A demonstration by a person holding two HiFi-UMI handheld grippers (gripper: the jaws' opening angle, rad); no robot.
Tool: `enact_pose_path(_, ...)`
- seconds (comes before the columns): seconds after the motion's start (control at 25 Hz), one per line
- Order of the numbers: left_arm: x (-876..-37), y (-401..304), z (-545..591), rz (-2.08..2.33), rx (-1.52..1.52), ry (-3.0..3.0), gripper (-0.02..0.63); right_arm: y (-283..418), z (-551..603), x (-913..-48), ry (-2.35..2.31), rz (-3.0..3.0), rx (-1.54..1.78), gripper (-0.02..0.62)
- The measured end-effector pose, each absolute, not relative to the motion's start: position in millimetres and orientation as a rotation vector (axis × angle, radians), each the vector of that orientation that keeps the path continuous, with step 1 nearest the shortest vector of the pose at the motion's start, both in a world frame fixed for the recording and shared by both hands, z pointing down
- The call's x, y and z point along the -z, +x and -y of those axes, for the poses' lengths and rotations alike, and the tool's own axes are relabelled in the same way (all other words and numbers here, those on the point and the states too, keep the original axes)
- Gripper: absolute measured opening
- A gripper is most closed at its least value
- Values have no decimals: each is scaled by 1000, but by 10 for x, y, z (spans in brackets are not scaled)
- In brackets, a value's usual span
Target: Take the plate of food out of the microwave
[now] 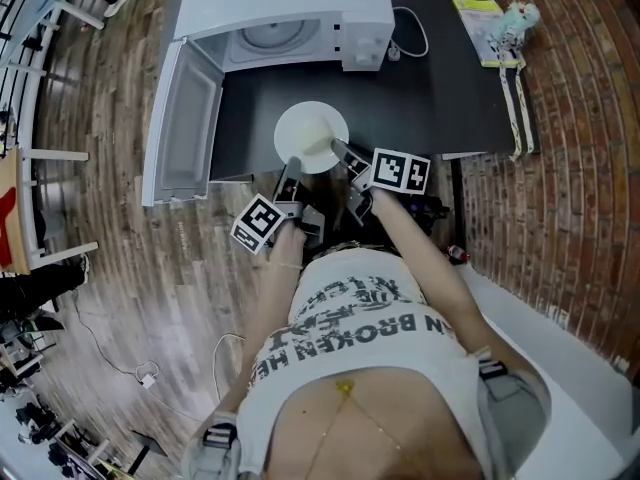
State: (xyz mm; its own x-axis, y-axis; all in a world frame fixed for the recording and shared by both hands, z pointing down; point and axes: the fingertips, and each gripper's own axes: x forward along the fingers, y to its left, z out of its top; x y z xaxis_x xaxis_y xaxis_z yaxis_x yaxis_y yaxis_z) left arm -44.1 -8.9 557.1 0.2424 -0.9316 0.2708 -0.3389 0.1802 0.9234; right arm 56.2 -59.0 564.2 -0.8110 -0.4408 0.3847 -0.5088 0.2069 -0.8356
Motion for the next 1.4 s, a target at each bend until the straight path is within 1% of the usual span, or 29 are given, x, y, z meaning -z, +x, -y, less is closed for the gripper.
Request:
enact_pose_path(0.68, -5573, -194, -164, 1340, 669, 1360, 26, 795, 368, -5660, 900, 2388, -1734, 52)
enact_pose_path(1.4, -5568, -172, -168, 1350, 667, 1357, 26, 808, 376, -5651, 880, 2383, -1745, 49)
